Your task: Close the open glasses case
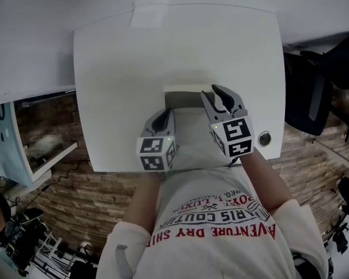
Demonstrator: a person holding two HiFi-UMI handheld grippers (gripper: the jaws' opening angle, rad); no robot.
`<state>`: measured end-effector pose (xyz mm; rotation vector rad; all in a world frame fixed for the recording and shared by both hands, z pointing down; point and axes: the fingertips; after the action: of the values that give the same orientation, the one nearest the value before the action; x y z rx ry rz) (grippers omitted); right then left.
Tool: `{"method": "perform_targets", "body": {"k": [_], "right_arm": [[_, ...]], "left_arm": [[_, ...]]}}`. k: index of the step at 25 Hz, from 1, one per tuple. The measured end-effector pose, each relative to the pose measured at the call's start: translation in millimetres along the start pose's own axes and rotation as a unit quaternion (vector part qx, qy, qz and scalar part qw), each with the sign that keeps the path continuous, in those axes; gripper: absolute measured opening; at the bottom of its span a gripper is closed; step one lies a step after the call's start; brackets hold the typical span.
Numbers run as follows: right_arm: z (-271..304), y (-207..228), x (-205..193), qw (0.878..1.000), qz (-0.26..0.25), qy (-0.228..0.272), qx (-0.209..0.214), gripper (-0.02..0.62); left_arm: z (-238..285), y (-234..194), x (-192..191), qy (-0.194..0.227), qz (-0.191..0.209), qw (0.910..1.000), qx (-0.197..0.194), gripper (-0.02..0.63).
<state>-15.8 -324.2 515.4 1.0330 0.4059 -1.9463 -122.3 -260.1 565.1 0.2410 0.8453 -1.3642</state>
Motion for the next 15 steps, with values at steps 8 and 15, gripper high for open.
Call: {"method": "perform_targets", "body": {"k": [8,15], "right_arm": [[-10,-11,-13,1.000,0.009,-0.005,0.005,0.130],[-18,-21,-33,1.000,0.006,-0.018,-0.001,0.132]], "left_arm": [[1,-1,0,-0.002,0.005,1.0000,-0.003,-0.002],[1,-1,1,-0.006,0.017,0.9998,-0.007,-0.002]]}}
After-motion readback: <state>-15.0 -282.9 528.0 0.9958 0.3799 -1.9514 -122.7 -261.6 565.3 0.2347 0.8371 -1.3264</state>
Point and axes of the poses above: the fingertips, and each gripper's own axes: z forward along the fingers, y to its right, x out of its top
